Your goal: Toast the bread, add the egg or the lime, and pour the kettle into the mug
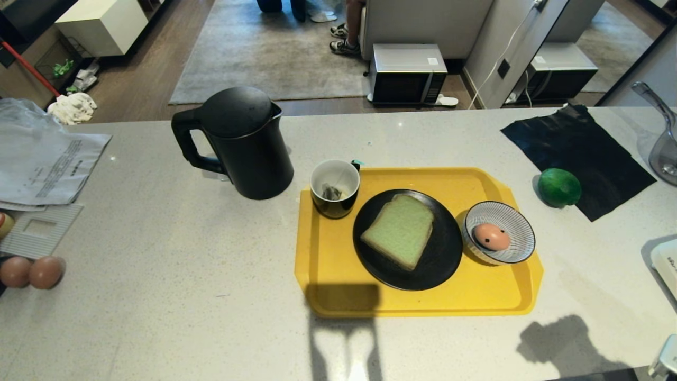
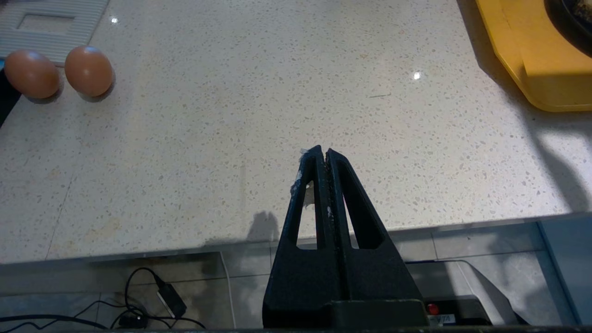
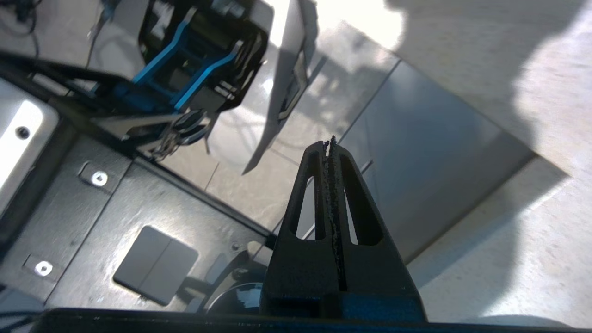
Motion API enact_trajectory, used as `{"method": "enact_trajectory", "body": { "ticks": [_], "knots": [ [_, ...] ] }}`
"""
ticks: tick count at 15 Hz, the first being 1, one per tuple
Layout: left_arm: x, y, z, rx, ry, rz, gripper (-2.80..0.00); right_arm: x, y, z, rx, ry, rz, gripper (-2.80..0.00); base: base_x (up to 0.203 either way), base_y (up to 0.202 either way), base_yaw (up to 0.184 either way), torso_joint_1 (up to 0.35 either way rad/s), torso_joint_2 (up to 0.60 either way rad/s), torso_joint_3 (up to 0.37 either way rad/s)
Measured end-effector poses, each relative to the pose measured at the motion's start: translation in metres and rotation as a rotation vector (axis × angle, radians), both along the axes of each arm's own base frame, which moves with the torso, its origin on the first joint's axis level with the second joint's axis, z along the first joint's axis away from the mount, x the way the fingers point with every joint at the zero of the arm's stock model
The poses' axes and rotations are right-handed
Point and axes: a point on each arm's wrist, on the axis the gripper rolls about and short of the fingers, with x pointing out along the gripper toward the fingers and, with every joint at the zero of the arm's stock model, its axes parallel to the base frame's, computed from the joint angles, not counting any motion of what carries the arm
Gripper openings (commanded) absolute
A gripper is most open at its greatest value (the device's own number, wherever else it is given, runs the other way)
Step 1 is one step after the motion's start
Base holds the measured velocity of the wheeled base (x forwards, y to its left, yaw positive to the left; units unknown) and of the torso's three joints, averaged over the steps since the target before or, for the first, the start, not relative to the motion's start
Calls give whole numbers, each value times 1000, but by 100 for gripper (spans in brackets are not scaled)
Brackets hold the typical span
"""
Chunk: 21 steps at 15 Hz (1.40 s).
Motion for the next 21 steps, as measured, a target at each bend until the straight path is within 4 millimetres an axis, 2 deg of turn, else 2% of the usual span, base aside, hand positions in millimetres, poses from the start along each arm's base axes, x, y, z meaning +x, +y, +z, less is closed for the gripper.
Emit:
{"method": "enact_trajectory", "body": {
  "ticks": [9,15,21],
  "knots": [
    [0,0,0,0,0,0,-280,21,27,-17,-43,114,145,-280,0,0,0,0,0,0],
    [0,0,0,0,0,0,-280,56,63,-18,-56,55,208,-280,0,0,0,0,0,0],
    [0,0,0,0,0,0,-280,86,88,-21,-26,27,192,-280,0,0,0,0,0,0]
  ]
}}
